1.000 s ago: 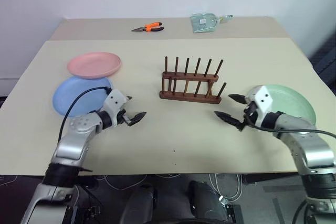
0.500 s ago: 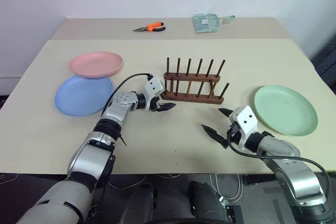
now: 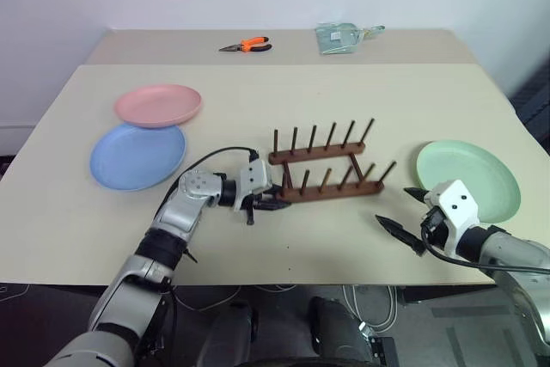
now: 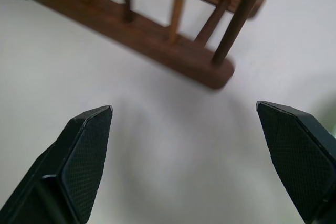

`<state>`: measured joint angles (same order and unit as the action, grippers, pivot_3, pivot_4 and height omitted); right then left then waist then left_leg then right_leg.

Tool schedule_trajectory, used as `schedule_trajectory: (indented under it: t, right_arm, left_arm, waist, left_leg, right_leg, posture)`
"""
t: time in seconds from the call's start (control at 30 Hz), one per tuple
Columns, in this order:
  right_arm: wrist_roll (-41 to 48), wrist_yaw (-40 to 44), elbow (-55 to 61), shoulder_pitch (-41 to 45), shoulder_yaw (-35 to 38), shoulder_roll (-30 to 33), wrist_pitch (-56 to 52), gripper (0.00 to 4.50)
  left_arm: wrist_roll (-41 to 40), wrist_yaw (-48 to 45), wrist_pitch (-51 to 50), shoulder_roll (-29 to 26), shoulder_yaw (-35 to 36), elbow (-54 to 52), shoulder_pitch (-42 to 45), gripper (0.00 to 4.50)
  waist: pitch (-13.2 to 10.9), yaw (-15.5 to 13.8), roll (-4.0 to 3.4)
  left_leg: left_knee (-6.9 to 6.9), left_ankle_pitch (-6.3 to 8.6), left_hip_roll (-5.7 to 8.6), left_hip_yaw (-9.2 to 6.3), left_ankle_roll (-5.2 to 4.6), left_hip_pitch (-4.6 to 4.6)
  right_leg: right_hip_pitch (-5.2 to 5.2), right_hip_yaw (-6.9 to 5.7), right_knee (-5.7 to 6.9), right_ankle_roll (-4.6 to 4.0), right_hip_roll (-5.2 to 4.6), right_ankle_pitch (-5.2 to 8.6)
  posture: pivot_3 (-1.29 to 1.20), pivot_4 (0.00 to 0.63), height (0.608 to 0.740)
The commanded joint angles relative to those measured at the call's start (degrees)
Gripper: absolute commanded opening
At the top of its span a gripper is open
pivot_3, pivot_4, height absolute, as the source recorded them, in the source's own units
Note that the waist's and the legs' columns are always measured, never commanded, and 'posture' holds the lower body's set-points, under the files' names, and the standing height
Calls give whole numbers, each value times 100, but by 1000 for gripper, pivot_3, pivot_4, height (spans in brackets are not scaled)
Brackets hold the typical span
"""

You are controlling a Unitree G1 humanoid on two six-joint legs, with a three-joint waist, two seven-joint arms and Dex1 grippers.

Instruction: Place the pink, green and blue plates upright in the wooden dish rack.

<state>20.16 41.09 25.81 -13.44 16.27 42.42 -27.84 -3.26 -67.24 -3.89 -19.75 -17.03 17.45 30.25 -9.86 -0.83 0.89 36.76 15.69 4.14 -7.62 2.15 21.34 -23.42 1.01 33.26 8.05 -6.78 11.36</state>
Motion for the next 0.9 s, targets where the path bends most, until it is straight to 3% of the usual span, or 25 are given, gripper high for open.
schedule_trajectory:
  t: [0.03,0.17,0.23,0.27,0.3,0.37,0.5,0.57,0.73,0.9]
  right_arm:
    - [72,99,146,-78,228,92,47,4500]
    - [86,139,162,-80,181,70,74,4500]
    - [75,120,193,-56,114,46,61,3937]
    - [78,112,206,-42,63,29,40,3604]
    - [93,127,222,-38,11,19,30,3143]
    - [127,163,294,-45,-131,-5,-1,2173]
    - [-50,46,227,74,-481,-93,29,81]
    - [-350,-150,51,229,-726,-145,122,0]
    - [-928,-501,-454,766,-1268,-257,192,0]
    - [-1536,-1033,-1264,1616,-1650,-544,335,0]
  left_arm:
    - [-171,66,-413,-38,18,-638,-23,1795]
    - [159,507,-282,-154,50,-380,-72,3748]
    - [267,673,-274,-322,109,-312,-135,4500]
    - [205,657,-365,-434,171,-399,-224,4500]
    - [120,638,-478,-529,230,-518,-319,4392]
    - [-148,469,-865,-761,328,-986,-604,3750]
    - [-717,216,-1796,-1058,249,-2227,-1180,1682]
    - [-783,508,-2150,-902,143,-2657,-1339,733]
    - [-575,1284,-2433,-150,-249,-2749,-1346,733]
    - [317,2963,-2149,619,-224,-1504,-767,733]
  waist:
    - [0,6,0]
    - [0,16,-1]
    - [0,16,-1]
    - [1,16,-1]
    - [1,17,-2]
    - [2,32,-4]
    - [3,34,-8]
    - [2,18,-8]
    - [0,-24,-7]
    - [1,7,-6]
  left_leg:
    - [3,0,0,1,0,1]
    - [13,1,-1,2,-1,0]
    - [13,1,-1,2,-1,0]
    - [13,1,-1,2,-1,0]
    - [13,1,-2,2,-1,0]
    - [12,2,-2,2,-1,-1]
    - [10,4,-7,1,-4,-2]
    - [12,4,-7,2,-4,0]
    - [29,4,2,-4,-4,8]
    - [34,3,4,-1,-3,0]
  right_leg:
    - [0,0,0,11,0,8]
    - [1,1,5,-3,0,16]
    - [0,0,8,-1,1,16]
    - [-1,1,8,0,2,15]
    - [0,1,8,0,2,15]
    - [0,2,7,0,1,15]
    - [-2,1,10,-4,2,17]
    - [0,3,6,-6,-1,19]
    - [9,4,-2,-6,-6,20]
    - [9,4,8,-12,-1,11]
  posture:
    - [0,150,740]
    - [0,150,740]
    - [0,150,740]
    - [0,150,740]
    - [0,150,740]
    - [0,150,740]
    - [0,150,740]
    - [0,150,740]
    - [0,150,740]
    - [0,150,740]
